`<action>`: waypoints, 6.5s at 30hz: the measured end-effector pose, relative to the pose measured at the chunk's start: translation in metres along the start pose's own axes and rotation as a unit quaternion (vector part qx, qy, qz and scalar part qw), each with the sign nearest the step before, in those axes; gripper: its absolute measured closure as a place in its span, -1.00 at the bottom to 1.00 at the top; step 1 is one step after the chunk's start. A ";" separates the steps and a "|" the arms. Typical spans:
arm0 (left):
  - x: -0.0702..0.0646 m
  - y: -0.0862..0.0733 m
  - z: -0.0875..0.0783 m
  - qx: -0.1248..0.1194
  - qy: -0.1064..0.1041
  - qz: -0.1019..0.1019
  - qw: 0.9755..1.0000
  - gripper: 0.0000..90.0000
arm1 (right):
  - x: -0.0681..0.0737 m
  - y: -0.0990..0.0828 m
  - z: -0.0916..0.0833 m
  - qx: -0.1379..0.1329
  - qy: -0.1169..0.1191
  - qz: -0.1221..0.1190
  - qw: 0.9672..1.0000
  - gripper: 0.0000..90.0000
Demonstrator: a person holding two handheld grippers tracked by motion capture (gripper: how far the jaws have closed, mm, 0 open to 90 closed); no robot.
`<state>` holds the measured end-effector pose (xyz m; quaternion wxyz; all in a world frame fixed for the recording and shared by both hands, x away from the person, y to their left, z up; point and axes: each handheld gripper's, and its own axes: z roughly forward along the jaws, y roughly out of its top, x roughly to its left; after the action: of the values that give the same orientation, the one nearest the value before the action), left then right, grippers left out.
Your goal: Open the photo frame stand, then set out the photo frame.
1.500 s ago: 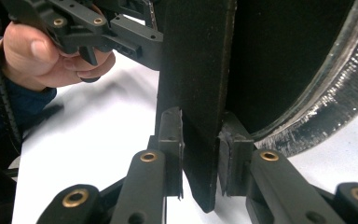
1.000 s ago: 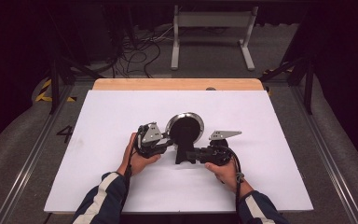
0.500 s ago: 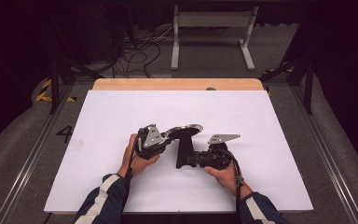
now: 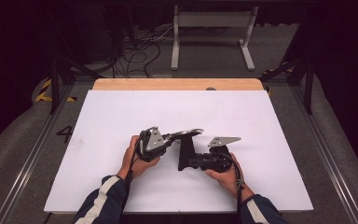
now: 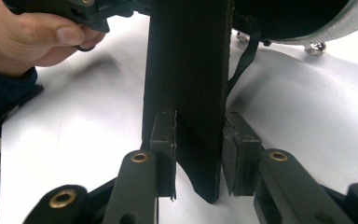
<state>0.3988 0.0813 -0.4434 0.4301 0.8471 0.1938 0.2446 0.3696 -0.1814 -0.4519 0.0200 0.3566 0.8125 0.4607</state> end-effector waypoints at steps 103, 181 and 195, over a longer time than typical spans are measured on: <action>0.016 0.000 0.012 -0.014 -0.062 -0.030 0.998 0.59 | 0.080 -0.001 0.035 -0.050 -0.143 -0.138 0.979 1.00; 0.003 0.004 0.007 -0.014 -0.053 -0.001 0.999 0.51 | 0.054 -0.014 0.027 -0.008 -0.199 -0.068 0.978 1.00; 0.000 0.009 -0.002 -0.031 -0.066 0.012 0.997 0.63 | 0.057 -0.012 0.032 -0.014 -0.190 -0.082 0.978 1.00</action>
<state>0.3985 0.0775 -0.4345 0.4652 0.8498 0.1471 0.1994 0.3324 -0.1282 -0.4622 0.2165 0.3699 0.8138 0.3924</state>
